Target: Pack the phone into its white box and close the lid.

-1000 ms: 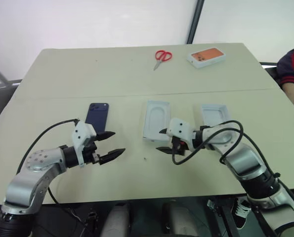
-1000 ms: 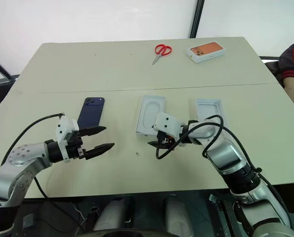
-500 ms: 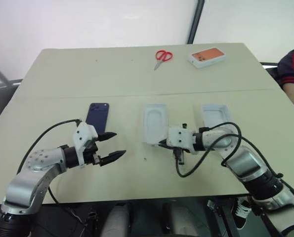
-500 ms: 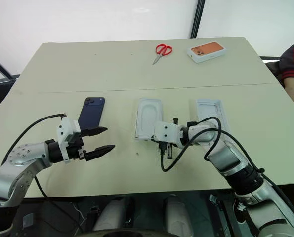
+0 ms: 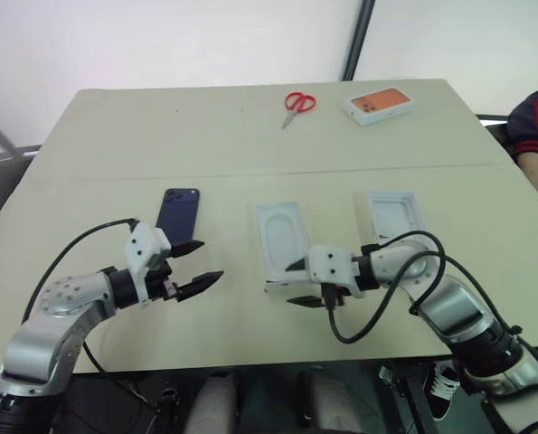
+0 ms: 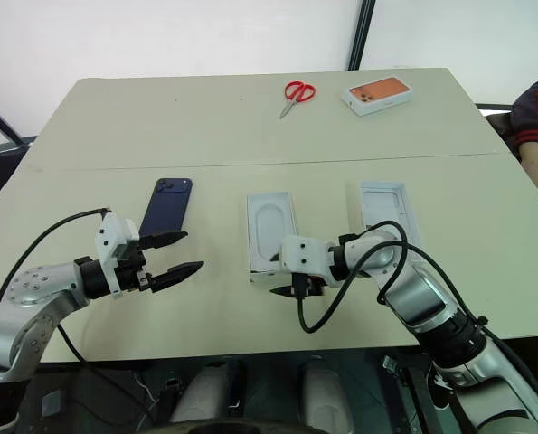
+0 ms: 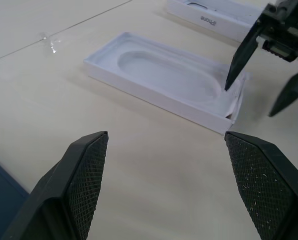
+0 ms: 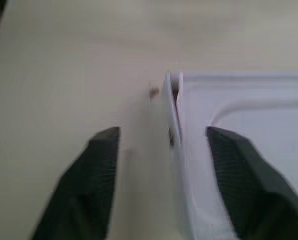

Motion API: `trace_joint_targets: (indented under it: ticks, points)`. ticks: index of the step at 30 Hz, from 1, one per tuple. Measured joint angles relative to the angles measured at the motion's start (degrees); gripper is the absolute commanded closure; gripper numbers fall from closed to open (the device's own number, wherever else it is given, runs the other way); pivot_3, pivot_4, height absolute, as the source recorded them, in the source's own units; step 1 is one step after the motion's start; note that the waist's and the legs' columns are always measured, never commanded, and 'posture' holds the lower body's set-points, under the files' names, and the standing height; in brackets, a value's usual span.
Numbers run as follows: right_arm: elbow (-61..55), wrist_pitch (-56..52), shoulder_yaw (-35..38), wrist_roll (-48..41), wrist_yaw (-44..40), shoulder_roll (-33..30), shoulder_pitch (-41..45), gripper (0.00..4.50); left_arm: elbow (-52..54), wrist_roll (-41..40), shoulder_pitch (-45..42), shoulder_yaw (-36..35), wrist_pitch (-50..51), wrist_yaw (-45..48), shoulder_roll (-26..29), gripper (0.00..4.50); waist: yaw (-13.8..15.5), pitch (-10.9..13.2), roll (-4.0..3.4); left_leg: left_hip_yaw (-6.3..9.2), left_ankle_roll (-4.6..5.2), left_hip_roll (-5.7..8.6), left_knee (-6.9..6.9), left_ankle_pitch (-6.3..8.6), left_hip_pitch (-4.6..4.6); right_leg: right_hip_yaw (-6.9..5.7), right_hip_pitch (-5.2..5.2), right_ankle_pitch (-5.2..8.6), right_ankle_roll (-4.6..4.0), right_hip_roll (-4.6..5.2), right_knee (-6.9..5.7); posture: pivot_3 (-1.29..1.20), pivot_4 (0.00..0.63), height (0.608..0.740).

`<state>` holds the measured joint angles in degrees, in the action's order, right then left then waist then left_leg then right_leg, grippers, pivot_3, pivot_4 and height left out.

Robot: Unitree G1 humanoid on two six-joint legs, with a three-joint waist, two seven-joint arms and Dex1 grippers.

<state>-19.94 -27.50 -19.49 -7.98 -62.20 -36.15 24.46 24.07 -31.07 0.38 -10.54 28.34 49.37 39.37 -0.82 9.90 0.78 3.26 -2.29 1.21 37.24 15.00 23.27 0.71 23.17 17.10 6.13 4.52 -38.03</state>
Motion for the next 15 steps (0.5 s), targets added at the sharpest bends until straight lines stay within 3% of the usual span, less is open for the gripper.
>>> trace_joint_targets:
  ticks: [4,7,9,13,14,15]
  points:
    - [-0.90,-4.83,3.45,-3.19,3.50,3.44,3.86,0.07,-1.82,-2.34,-0.37,-4.65,2.03,-3.44,-0.40,0.58,0.07,0.00,0.00,0.02,0.00,0.02,0.01,0.00,0.00,-0.01,0.00,0.00,0.00,0.02,0.00,0.00,0.150,0.740]
    - [2.49,-7.48,3.45,-2.70,8.48,8.33,8.39,0.98,-5.52,-4.79,-3.41,-9.18,6.94,-9.83,-2.01,0.58,0.01,-0.01,0.00,0.04,-0.01,0.02,0.01,0.00,-0.01,-0.03,0.03,0.00,0.00,0.00,-0.06,0.00,0.150,0.740]
    - [5.58,-9.07,2.20,-1.57,11.46,11.60,10.99,2.01,-8.74,-5.80,-6.20,-12.08,10.93,-15.22,-2.63,0.04,-0.05,-0.01,0.01,0.03,-0.01,0.03,0.01,-0.01,0.01,-0.08,0.07,0.00,0.00,-0.02,-0.08,0.00,0.150,0.740]
    - [17.48,-10.50,-3.52,4.58,18.68,18.86,16.81,4.09,-12.98,-5.37,-9.89,-14.34,16.31,-24.51,-4.00,0.00,-0.33,-0.01,0.02,0.01,-0.04,0.06,0.00,-0.02,0.02,-0.06,0.15,0.00,0.01,-0.01,-0.12,0.00,0.150,0.740]
    - [20.32,-9.39,-5.41,6.29,19.94,20.17,17.61,4.46,-13.65,-5.31,-11.07,-14.62,17.78,-27.00,-4.37,0.00,-0.20,-0.03,0.06,0.03,-0.06,0.06,0.00,-0.03,0.06,-0.08,0.18,0.00,0.01,-0.01,-0.11,0.00,0.150,0.740]
    - [22.50,-8.30,-6.84,7.63,20.87,21.64,18.08,4.46,-14.72,-5.06,-12.38,-14.78,19.39,-28.91,-4.43,0.00,-0.05,-0.03,0.06,0.04,-0.08,0.08,0.01,-0.04,0.09,-0.09,0.20,0.00,0.01,0.01,-0.12,0.00,0.150,0.740]
